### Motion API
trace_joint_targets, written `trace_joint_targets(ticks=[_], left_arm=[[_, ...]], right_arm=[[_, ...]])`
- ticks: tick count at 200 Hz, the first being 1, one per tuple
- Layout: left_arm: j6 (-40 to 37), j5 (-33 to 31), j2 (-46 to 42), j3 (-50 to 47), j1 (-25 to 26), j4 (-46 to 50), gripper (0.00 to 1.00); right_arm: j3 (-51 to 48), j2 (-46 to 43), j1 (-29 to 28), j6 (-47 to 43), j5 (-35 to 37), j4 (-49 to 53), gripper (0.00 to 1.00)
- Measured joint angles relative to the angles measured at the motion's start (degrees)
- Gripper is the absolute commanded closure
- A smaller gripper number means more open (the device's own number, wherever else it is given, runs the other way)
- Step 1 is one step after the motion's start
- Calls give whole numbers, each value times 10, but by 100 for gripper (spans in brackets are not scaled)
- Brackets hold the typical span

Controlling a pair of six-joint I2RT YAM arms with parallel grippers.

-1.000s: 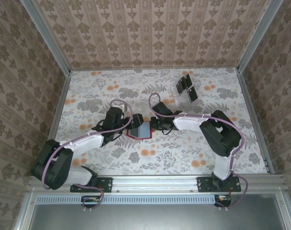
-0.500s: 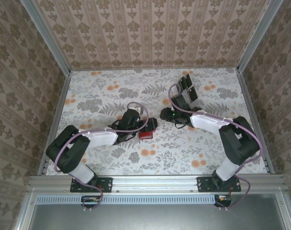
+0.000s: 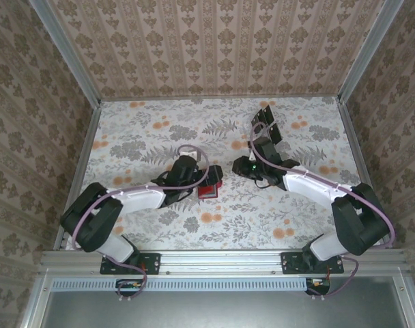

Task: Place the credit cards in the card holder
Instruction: Close the card holder at the center of the table.

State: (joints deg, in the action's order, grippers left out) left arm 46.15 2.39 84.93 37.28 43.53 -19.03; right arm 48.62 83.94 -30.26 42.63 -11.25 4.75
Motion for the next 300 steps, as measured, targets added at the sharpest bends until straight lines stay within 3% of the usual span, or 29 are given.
trace_joint_targets(ticks=[47, 102, 151, 240, 300], left_arm=[[-11, -9, -63, 0, -54, 54, 0], [-26, -9, -89, -2, -93, 115, 0], [-38, -9, -89, -13, -118, 150, 0], [-54, -9, -77, -17, -118, 167, 0], [-96, -5, -10, 10, -118, 207, 0]], right_arm=[[27, 12, -83, 12, -11, -3, 92], [56, 46, -106, 14, -11, -3, 100], [57, 89, -112, 16, -11, -7, 100], [69, 160, -117, 18, -12, -20, 100], [69, 198, -117, 18, -12, -21, 100]])
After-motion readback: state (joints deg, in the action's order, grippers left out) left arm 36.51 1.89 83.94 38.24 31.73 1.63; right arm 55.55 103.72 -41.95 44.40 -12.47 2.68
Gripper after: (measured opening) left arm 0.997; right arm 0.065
